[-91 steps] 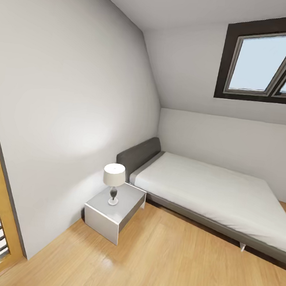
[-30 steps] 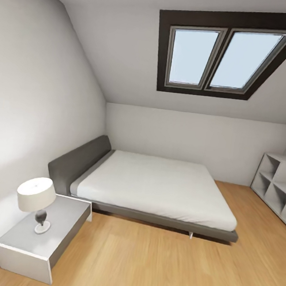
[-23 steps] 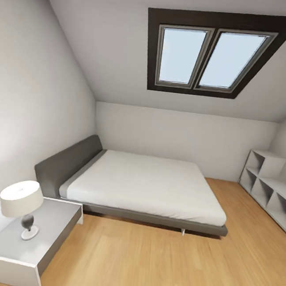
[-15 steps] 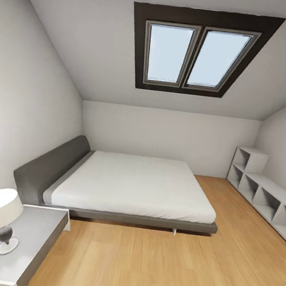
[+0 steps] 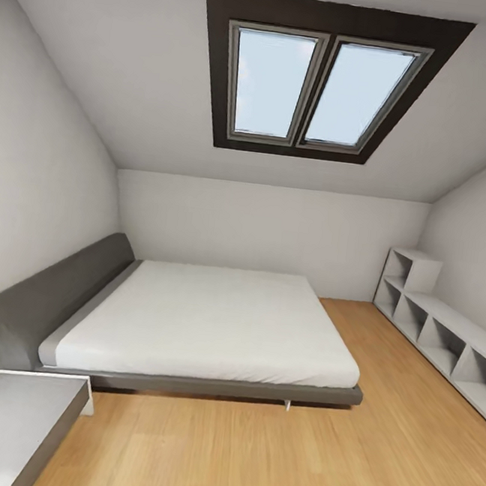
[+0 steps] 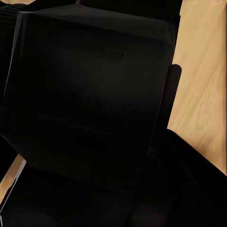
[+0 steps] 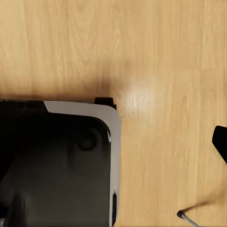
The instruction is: Attach the digital camera to the camera tripod in the bedroom.
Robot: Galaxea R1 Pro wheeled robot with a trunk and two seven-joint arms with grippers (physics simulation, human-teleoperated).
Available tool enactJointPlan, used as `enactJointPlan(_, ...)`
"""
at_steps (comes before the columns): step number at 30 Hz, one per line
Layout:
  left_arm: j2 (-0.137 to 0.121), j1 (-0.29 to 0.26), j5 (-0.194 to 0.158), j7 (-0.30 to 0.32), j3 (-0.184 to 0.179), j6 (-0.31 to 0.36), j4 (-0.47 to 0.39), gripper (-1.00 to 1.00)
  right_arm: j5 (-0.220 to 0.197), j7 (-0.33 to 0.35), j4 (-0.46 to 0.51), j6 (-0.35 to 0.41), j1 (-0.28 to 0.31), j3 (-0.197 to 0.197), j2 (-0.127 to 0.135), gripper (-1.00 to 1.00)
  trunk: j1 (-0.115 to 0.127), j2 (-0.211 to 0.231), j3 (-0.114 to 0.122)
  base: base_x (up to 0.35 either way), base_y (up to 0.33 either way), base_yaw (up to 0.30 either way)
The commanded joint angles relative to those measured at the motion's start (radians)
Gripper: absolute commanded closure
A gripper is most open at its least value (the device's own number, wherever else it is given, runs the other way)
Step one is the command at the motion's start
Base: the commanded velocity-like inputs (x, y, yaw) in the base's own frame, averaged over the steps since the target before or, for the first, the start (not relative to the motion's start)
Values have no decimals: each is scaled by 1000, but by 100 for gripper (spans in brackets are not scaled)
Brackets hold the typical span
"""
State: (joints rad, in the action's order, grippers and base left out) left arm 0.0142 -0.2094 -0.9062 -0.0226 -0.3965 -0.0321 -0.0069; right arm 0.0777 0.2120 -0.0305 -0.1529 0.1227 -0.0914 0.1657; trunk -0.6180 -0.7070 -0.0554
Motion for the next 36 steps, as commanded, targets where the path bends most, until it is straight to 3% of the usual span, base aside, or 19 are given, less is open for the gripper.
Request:
enactJointPlan(1,1,-1,-8,-2,-9,-5,0,100,8,3,-3,-8,2,-8,0,-100,-1,-1,-2,322,0,-3)
enactJointPlan(16,0,-1,-7,-1,-10,-23,1,100,2,1,-3,-13,2,-10,-6,-100,-1,-1,-2,322,0,-16)
enactJointPlan(36,0,-1,-6,-1,-10,-25,1,100,2,1,-4,-12,2,-10,-6,-100,-1,-1,-2,322,0,-270)
